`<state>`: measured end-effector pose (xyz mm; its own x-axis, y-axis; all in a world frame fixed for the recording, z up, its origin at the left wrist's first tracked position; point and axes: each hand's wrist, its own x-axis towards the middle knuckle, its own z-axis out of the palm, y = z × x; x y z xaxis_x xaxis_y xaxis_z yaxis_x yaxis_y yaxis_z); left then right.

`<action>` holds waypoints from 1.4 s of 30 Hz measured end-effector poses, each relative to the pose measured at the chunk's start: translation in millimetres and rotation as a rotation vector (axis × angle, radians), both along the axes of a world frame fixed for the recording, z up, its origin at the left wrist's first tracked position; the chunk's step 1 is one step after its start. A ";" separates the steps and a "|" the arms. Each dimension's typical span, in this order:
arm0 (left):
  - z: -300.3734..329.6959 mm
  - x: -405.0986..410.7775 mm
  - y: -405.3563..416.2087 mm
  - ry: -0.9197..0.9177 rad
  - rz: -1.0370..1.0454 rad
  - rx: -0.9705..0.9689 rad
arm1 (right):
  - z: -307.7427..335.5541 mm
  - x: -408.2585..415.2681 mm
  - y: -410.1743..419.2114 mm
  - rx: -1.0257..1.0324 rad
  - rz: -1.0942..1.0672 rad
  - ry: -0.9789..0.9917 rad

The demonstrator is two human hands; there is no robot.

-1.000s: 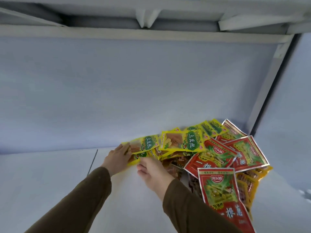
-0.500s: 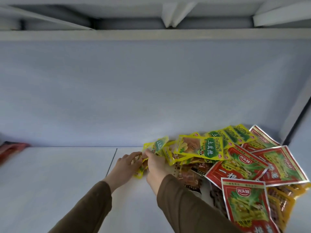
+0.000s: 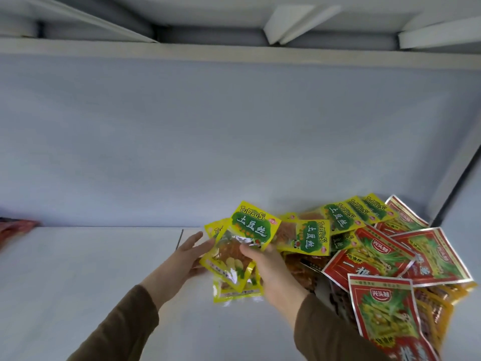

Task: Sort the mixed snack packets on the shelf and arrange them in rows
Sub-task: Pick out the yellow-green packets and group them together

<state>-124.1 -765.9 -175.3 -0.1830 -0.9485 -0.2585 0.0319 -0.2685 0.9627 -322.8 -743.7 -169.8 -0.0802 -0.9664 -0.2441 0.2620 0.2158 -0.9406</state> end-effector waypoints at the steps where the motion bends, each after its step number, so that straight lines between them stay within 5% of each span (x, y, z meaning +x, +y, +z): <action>1: 3.5 -4.5 3.5 0.051 -0.079 0.011 | 2.5 -8.4 0.5 -0.023 0.024 -0.026; 8: 26.3 -35.5 2.6 0.440 -0.394 0.154 | 28.9 -57.1 16.5 -0.020 0.203 0.053; 14: 25.8 -61.1 -1.9 0.345 -0.202 0.109 | 37.9 -91.0 25.9 -0.048 0.305 0.131; 20: 21.6 -76.8 0.5 0.469 -0.033 0.078 | 31.5 -99.7 20.6 0.031 0.110 -0.023; 31: 43.2 -78.0 0.6 0.563 0.083 0.031 | 25.4 -103.1 25.7 0.049 0.244 0.070; 42: 32.2 -77.7 28.7 0.512 -0.127 0.125 | 47.0 -105.6 21.9 0.020 0.016 -0.268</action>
<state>-201.9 -737.2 -143.1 -0.4264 -0.8785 -0.2157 0.4488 -0.4125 0.7927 -428.4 -721.8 -122.8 0.0047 -0.9619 -0.2733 0.4977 0.2393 -0.8337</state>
